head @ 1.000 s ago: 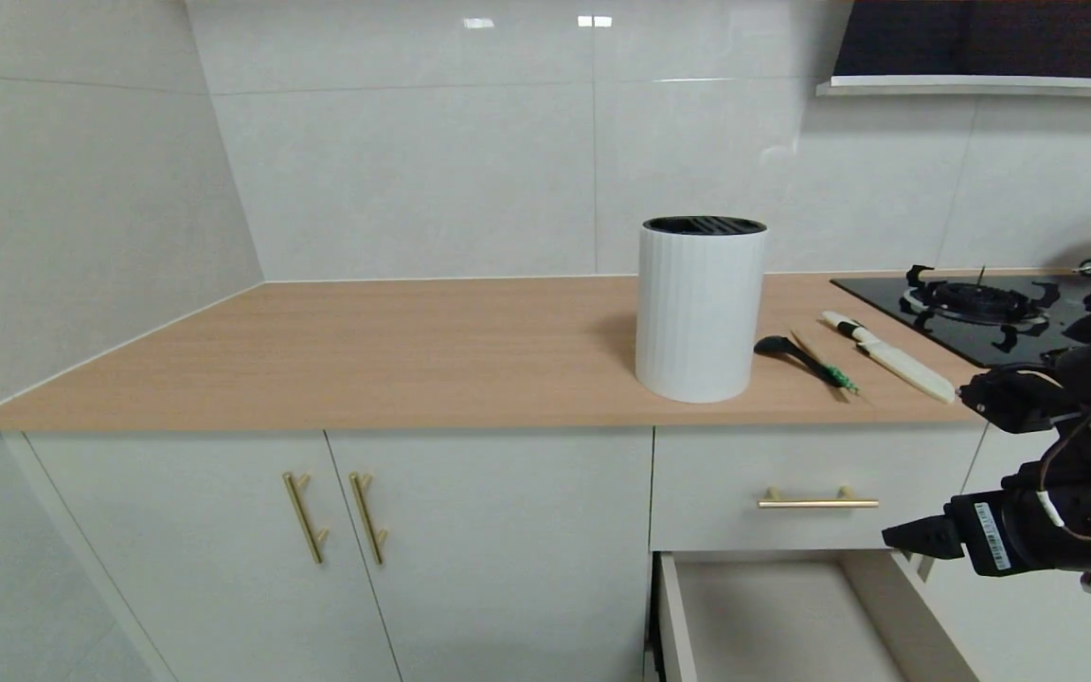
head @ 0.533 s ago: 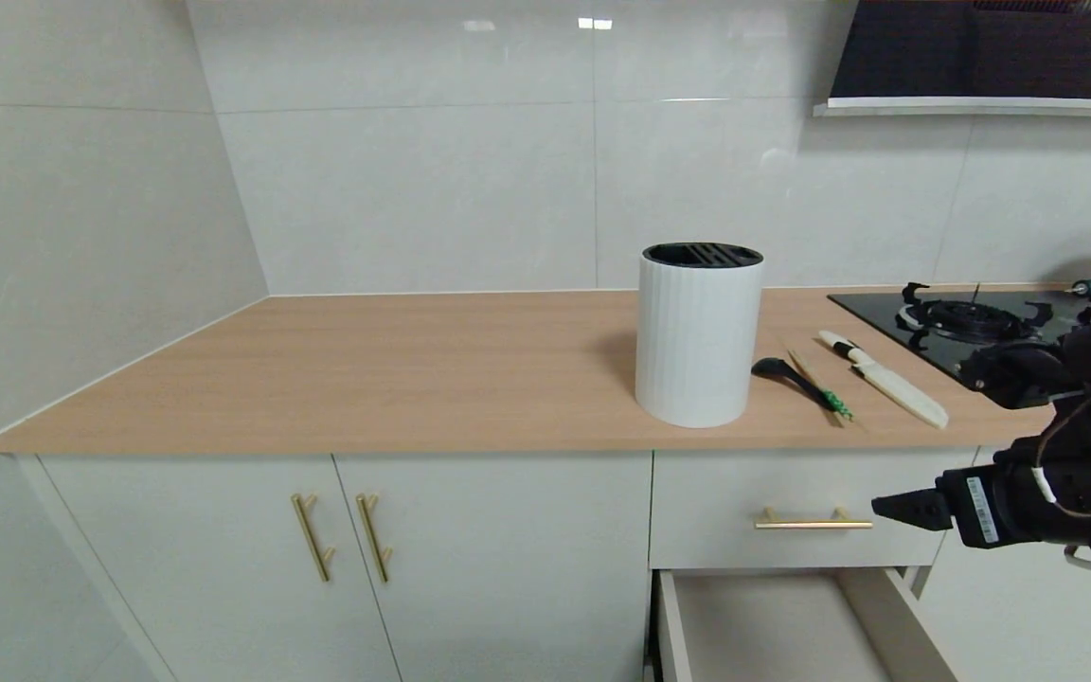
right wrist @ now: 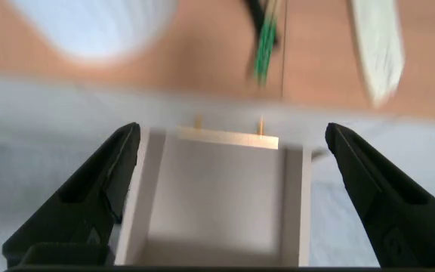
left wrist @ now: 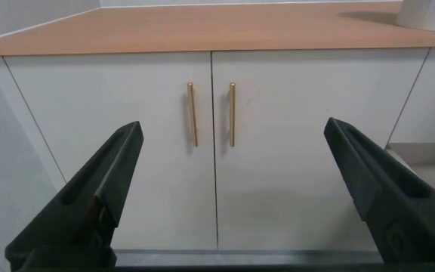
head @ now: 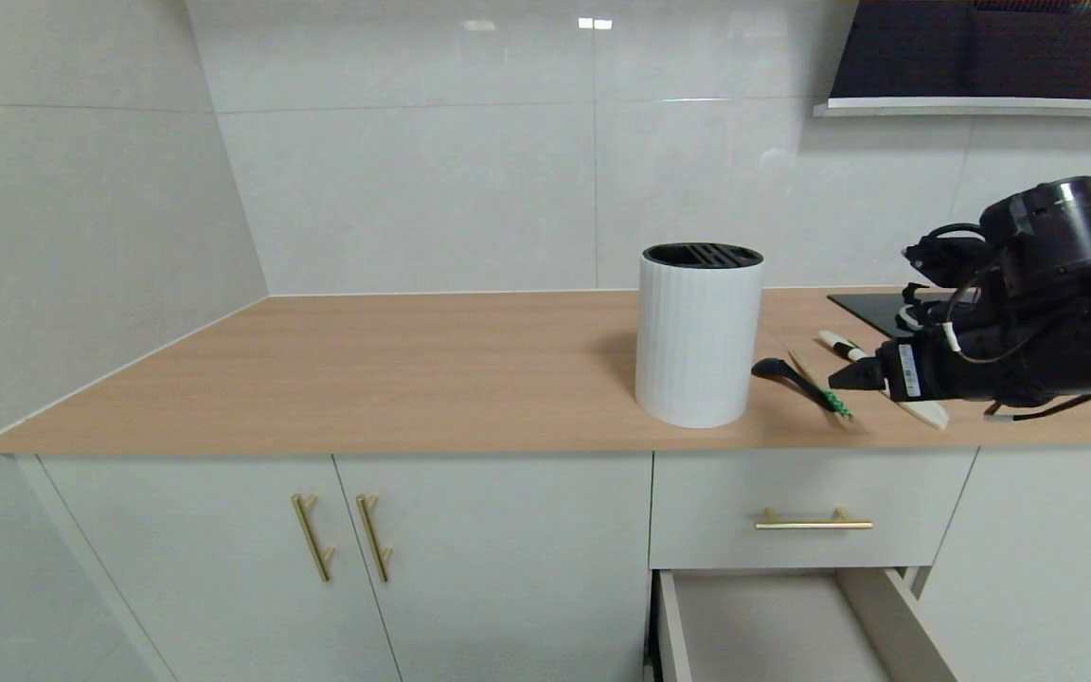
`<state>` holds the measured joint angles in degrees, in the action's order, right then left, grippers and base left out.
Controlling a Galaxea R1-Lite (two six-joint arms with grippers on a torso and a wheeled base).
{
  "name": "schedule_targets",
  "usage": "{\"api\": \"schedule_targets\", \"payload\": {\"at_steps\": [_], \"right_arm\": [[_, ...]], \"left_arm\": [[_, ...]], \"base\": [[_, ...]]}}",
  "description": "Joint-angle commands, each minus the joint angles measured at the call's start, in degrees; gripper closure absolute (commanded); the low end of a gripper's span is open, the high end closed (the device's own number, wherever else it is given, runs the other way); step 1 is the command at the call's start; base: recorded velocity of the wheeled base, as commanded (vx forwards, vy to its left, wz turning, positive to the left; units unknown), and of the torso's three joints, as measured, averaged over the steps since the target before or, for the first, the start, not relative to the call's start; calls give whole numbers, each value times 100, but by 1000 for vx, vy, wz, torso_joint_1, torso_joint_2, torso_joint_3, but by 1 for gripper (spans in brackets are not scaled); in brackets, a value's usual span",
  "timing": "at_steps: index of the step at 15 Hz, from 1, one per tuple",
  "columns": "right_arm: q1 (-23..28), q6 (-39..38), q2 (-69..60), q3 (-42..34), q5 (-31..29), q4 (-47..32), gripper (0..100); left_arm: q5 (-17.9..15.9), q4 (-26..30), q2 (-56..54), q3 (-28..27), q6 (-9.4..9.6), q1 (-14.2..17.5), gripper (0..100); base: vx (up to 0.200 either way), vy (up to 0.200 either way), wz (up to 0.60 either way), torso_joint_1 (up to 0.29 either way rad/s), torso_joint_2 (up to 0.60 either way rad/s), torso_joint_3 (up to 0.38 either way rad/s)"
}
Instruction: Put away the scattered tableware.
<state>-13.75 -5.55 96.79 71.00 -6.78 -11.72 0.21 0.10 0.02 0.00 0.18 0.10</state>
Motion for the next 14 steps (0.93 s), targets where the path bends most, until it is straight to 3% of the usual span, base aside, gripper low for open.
{"api": "schedule_targets", "payload": {"at_steps": [1, 14], "right_arm": [[30, -333, 701, 476, -8, -24, 0], [408, -386, 1931, 942, -394, 257, 0]], "left_arm": [[6, -1, -2, 0, -1, 8, 0], [-3, -1, -2, 0, -1, 8, 0]], "base": [[0, 0, 0, 0, 0, 0], [0, 0, 0, 0, 0, 0]]}}
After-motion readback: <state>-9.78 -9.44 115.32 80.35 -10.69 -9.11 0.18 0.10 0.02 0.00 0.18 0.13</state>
